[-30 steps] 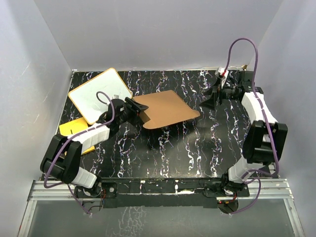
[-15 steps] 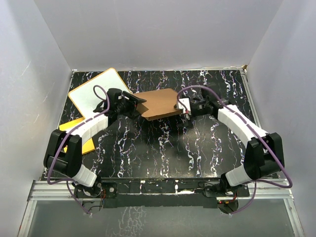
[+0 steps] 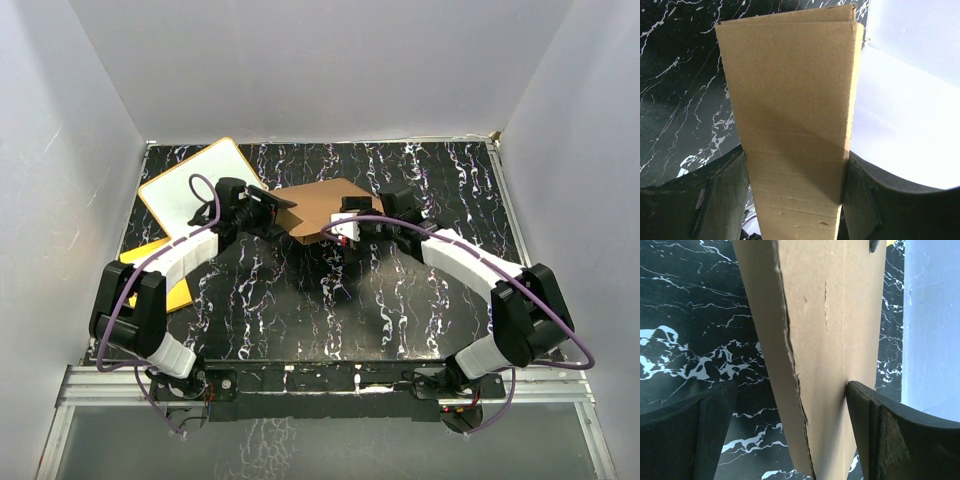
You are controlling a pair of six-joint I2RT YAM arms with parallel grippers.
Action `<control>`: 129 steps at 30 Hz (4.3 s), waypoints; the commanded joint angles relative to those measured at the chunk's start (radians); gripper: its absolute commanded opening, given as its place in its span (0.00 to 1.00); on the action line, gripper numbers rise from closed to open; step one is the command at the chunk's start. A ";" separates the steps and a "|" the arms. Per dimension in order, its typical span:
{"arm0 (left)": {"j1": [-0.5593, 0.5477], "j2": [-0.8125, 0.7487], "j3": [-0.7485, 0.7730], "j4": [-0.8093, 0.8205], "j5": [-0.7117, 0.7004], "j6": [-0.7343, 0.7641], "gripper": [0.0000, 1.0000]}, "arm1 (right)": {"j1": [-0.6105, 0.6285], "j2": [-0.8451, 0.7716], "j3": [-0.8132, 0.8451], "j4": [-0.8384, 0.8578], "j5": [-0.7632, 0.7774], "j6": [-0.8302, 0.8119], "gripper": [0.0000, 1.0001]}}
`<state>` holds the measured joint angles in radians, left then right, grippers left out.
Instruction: Fold the paper box
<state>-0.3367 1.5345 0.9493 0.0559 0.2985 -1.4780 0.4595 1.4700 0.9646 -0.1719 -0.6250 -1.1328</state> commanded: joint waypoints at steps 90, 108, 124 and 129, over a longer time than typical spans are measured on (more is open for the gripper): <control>0.089 -0.419 -0.288 0.200 0.150 0.548 0.95 | -0.313 0.533 0.075 0.737 -0.634 2.182 0.55; 0.089 -0.373 -0.292 0.076 0.114 0.644 0.94 | -0.426 0.514 0.211 -0.048 -0.367 1.423 0.98; 0.045 -0.210 -0.223 0.082 0.136 0.724 0.78 | -0.477 0.214 0.076 -0.124 -0.233 0.911 0.64; -0.006 -0.043 -0.125 0.028 0.106 0.802 0.79 | -0.382 0.316 0.096 -0.159 -0.209 0.958 0.14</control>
<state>-0.3080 1.4033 0.7391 0.1242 0.4194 -0.7578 0.0128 1.7084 1.0546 -0.3313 -0.8692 -0.1574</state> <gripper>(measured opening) 0.783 0.221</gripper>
